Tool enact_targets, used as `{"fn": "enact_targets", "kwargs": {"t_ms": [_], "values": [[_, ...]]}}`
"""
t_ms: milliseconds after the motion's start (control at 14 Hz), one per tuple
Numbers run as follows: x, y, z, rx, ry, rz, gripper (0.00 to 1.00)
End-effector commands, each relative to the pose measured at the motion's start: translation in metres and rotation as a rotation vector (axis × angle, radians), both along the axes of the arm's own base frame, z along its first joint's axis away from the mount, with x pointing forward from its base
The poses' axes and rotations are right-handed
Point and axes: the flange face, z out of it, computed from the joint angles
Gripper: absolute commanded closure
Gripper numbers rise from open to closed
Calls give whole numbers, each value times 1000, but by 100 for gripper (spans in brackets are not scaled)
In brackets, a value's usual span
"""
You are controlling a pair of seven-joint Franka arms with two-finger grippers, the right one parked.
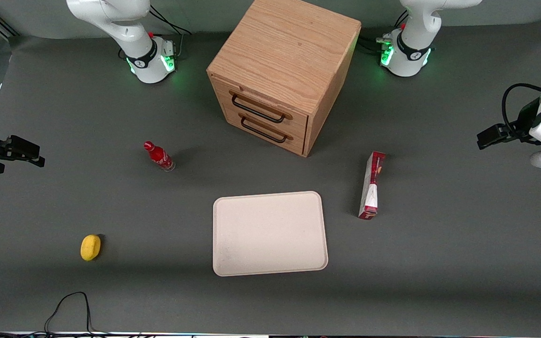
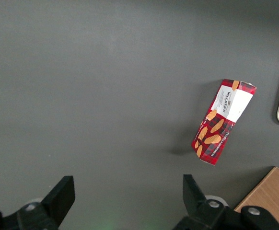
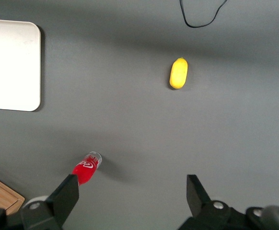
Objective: Place red cookie box on tray
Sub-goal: 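Move the left gripper toward the red tartan cookie box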
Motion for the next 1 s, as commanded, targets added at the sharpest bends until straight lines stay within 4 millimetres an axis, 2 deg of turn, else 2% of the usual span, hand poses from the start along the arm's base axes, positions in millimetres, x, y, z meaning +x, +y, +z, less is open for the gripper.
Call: {"fn": "enact_targets", "kwargs": {"t_ms": [0, 143, 214, 286, 571, 786, 929], "values": [[1, -9, 7, -4, 21, -21, 0], [1, -12, 8, 0, 21, -8, 0], [-2, -3, 7, 0, 44, -7, 0], [-2, -3, 5, 1, 54, -14, 0], [-6, -7, 8, -9, 76, -27, 0], [-6, -29, 9, -8, 74, -63, 0], [-8, -54, 8, -6, 75, -92, 0]]}}
